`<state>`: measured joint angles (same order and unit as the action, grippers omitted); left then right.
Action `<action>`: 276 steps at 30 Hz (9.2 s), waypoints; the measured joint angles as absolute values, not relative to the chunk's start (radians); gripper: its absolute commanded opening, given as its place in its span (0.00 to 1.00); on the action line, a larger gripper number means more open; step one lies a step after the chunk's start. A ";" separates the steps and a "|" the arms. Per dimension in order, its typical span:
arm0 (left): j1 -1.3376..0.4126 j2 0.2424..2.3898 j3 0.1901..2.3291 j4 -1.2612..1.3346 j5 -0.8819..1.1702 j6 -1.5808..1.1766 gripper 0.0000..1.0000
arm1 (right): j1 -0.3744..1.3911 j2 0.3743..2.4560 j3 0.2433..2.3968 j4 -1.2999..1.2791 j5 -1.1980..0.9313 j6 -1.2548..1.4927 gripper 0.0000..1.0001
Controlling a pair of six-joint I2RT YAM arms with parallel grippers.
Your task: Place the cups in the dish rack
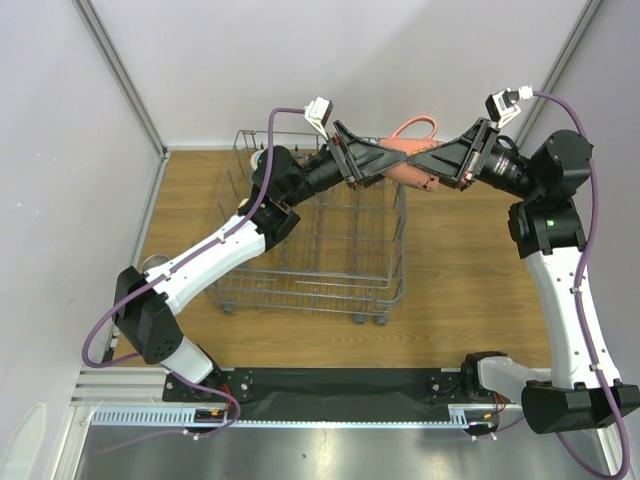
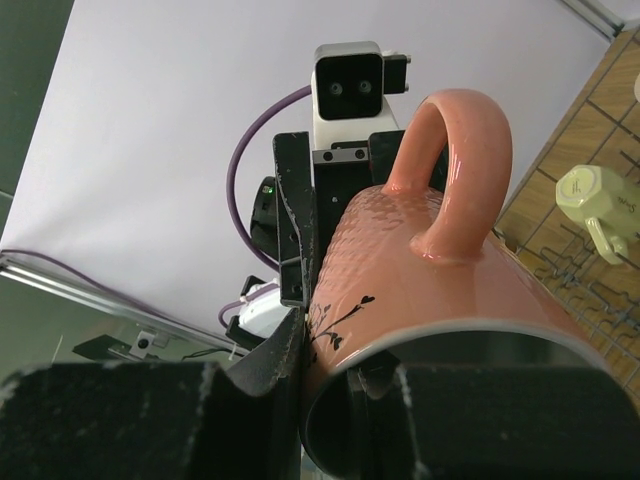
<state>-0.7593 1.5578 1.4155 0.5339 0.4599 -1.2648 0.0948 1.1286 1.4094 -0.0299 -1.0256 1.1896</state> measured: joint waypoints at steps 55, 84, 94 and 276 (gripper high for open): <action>-0.575 1.466 1.578 -0.414 0.083 -0.593 0.00 | -0.120 1.090 1.470 -0.887 -0.783 0.742 1.00; -0.558 1.781 1.614 -0.610 -0.187 -0.363 0.00 | -0.213 1.295 1.650 -1.099 -0.775 0.521 1.00; -0.558 1.862 1.615 -0.616 -0.180 -0.399 0.00 | -0.213 1.300 1.652 -1.105 -0.775 0.501 1.00; -0.606 1.458 1.486 0.515 0.569 -1.549 0.00 | 0.211 1.190 1.639 -0.419 -0.937 0.788 1.00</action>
<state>-0.6064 1.4578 1.4864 0.5148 0.5690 -1.5486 0.2108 1.1896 1.6390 -0.4187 -0.9371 0.7879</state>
